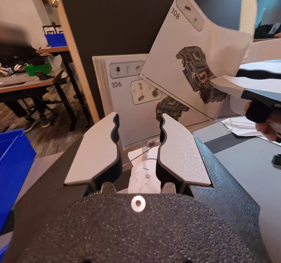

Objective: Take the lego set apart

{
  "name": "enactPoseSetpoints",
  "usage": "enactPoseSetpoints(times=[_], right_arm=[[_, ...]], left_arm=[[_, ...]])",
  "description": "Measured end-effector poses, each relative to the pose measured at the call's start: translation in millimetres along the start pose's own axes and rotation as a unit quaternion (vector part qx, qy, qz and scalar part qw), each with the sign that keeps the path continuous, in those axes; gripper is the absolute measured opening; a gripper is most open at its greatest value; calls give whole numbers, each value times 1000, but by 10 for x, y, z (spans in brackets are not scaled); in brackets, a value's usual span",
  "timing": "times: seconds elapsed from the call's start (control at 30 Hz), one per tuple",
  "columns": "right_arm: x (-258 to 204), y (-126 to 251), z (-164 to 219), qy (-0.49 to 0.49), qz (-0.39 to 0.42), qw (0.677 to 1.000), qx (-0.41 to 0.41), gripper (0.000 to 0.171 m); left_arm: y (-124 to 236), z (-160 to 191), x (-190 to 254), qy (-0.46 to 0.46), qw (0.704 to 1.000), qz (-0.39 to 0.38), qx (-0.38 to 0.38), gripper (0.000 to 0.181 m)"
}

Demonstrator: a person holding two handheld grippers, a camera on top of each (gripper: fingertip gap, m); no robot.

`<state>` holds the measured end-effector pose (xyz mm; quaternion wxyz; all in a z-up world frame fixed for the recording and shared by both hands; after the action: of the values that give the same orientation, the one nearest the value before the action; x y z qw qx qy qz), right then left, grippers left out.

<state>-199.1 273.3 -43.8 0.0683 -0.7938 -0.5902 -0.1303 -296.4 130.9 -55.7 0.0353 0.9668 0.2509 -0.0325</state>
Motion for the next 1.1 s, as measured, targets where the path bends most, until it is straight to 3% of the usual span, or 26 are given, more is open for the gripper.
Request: enactPoseSetpoints(times=[0.27,0.4,0.53,0.7,0.9,1.1], right_arm=[[253,172,179,-152,-58,987,16,11],[370,226,263,-193,-44,980,12,11],[481,351,270,-212,-28,977,25,13],[557,958,-204,-263,-44,953,143,34],[513,1570,-717,-240,-94,951,169,65],[459,1717,-810,-101,-5,984,149,51]], left_arm=[[-124,-83,552,12,989,144,-16,50],[-299,-18,754,6,986,161,-39,49],[-312,-98,1052,-29,982,187,-11,13],[-154,-191,1538,-91,973,208,50,0],[-180,-85,2057,-104,965,235,45,21],[-281,69,2406,-76,950,303,14,60]])
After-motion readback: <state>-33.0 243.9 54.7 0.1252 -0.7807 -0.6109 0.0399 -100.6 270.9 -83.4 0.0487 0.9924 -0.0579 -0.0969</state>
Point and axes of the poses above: each gripper's, where its closed fingertips meet, y back along the fingers, z out of its underside, x = y × z across the jaws, the point moved 3 cm from there along y, back along the fingers, and after that the axes turned 7 degrees about -z, right-handed, at the moved point
